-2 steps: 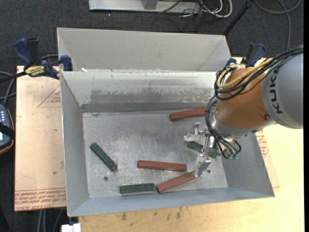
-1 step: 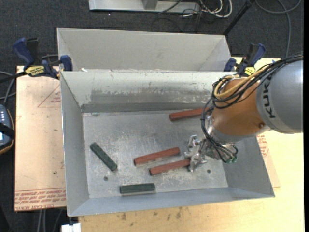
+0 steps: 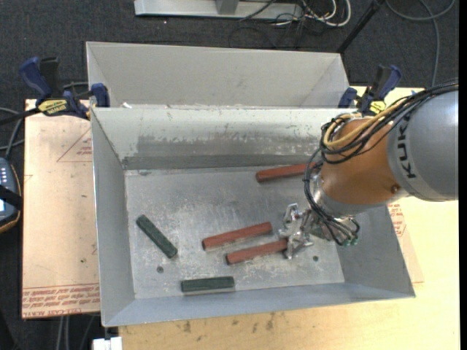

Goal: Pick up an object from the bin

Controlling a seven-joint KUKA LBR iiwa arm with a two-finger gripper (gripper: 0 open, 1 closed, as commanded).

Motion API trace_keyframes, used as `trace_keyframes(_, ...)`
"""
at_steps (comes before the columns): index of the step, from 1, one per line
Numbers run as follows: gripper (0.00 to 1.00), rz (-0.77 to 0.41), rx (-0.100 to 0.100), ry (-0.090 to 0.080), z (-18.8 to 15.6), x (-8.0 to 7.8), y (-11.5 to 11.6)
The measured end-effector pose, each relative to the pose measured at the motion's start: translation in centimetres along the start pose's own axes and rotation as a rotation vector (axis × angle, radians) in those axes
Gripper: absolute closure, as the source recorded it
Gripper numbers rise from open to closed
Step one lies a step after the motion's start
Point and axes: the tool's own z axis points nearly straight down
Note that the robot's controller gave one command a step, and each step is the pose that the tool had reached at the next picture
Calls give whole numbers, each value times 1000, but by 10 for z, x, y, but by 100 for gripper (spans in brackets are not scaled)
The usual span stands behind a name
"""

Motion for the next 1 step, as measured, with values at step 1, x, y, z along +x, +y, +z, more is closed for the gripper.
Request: trace_keyframes(1,100,-53,-3,17,-204,7,-14)
